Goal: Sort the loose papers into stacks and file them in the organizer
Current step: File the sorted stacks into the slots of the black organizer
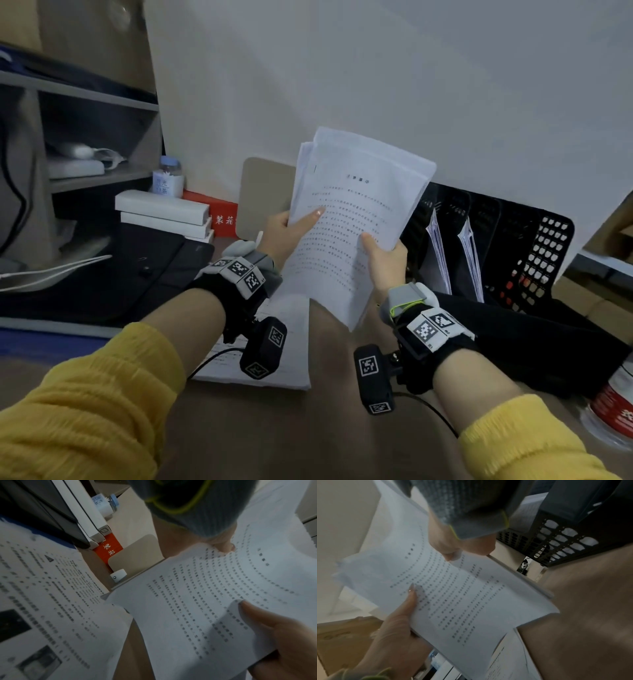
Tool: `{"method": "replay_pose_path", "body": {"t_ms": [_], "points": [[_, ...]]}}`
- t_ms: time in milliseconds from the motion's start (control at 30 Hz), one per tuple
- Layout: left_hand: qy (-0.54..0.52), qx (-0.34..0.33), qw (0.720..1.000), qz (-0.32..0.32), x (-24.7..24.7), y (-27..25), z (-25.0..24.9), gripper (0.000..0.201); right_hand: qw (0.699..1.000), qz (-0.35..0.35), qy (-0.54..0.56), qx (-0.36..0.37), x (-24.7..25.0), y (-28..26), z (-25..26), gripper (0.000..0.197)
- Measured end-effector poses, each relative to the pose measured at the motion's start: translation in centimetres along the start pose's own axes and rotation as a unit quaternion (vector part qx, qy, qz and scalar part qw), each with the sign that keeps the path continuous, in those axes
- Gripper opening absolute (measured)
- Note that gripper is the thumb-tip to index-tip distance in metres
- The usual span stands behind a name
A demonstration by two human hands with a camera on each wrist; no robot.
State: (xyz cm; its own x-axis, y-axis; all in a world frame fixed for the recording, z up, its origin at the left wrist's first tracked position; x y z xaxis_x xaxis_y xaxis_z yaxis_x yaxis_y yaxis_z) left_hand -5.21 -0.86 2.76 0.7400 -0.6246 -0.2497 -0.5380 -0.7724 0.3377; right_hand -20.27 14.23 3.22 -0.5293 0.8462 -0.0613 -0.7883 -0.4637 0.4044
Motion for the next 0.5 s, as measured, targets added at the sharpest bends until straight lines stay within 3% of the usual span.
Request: {"method": "replay_pose_path", "body": {"t_ms": [100,233,367,500], "points": [[0.021,0.024,0.999,0.026,0.4,0.1,1.3,0.035,1.000,0.011,0.000,-0.017,-0.3,-0.1,-0.9,0.024],[0.013,-0.011,1.000,0.008,1.4,0.7,0.4,0.042,0.999,0.011,0.021,-0.027,0.1,0.0,-1.5,0.031],[-0.025,-0.061,0.998,-0.024,1.4,1.3,-2.3,0.040,0.999,0.010,0.039,-0.015,0.2,0.4,-0.4,0.025],[-0.023,-0.048,0.999,-0.004,1.0,1.7,-2.4,0.043,0.998,0.025,0.058,-0.011,0.1,0.4,0.5,0.015]]}}
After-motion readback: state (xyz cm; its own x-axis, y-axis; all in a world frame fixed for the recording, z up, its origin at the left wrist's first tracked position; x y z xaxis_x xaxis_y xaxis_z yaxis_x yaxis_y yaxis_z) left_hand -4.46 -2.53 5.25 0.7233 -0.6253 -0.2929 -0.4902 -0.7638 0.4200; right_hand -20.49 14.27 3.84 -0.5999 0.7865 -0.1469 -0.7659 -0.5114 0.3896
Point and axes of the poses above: each hand's wrist, its own y-axis towards the middle knuckle, its own x-axis out of the back of the hand, z = x × y, the point moved 10 cm from there along y, towards the middle knuckle, and after that the axes turned 2 degrees about -y, right-handed, at the moved point
